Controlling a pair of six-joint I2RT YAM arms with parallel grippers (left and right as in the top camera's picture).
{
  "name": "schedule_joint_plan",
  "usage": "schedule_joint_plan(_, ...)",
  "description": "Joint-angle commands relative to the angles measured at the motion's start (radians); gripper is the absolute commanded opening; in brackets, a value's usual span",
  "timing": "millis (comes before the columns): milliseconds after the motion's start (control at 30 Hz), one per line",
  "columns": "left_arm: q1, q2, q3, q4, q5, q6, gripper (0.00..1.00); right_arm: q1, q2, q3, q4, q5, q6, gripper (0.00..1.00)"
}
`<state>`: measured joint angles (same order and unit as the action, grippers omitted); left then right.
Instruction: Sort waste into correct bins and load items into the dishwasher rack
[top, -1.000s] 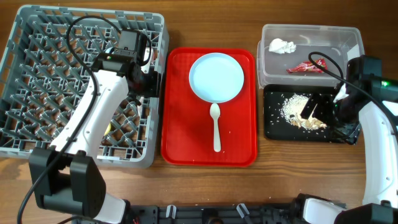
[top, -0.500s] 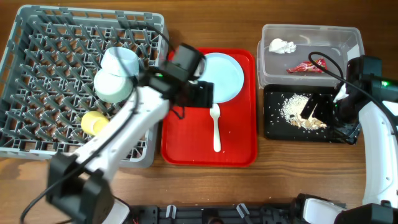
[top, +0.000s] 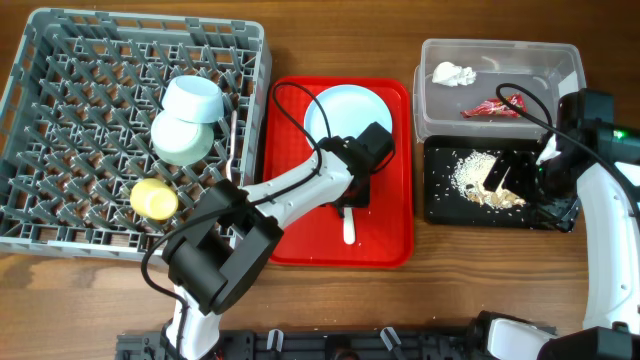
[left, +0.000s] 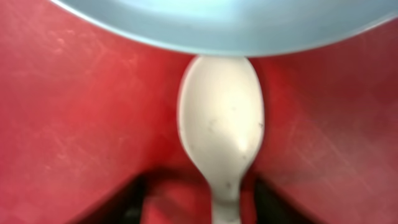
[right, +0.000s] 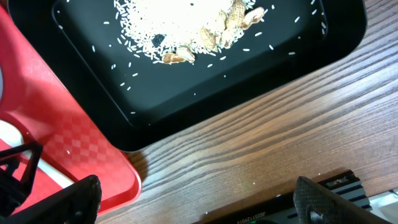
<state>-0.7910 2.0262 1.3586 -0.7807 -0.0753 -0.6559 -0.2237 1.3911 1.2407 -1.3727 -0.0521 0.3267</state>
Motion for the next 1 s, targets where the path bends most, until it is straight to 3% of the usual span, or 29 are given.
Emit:
schedule_joint_plan(0, -0.004, 0.033, -0.002, 0.003, -0.013, -0.011, 0.28, -0.003, -0.004, 0.012, -0.001, -0.008, -0.013, 1.00)
schedule_joint_plan(67, -0.004, 0.033, -0.002, 0.002, -0.012, -0.011, 0.17, -0.003, -0.004, 0.012, -0.001, -0.008, -0.012, 1.00)
schedule_joint_plan(267, -0.003, 0.024, -0.002, -0.038, -0.013, -0.010, 0.05, -0.003, -0.004, 0.012, -0.005, -0.008, -0.013, 1.00)
schedule_joint_plan(500, 0.018, -0.182, -0.002, -0.092, -0.027, -0.001, 0.04, -0.003, -0.004, 0.012, -0.004, -0.008, -0.026, 1.00)
schedule_joint_plan(667, 0.154, -0.403, -0.002, -0.158, -0.058, 0.162, 0.04, -0.003, -0.004, 0.012, -0.002, -0.008, -0.032, 1.00)
schedule_joint_plan(767, 0.313, -0.492, -0.002, -0.180, -0.056, 0.262, 0.04, -0.003, -0.004, 0.012, -0.002, -0.008, -0.032, 1.00)
schedule_joint_plan(967, 0.555, -0.467, -0.002, -0.182, -0.048, 0.392, 0.04, -0.003, -0.004, 0.012, -0.002, -0.008, -0.032, 1.00)
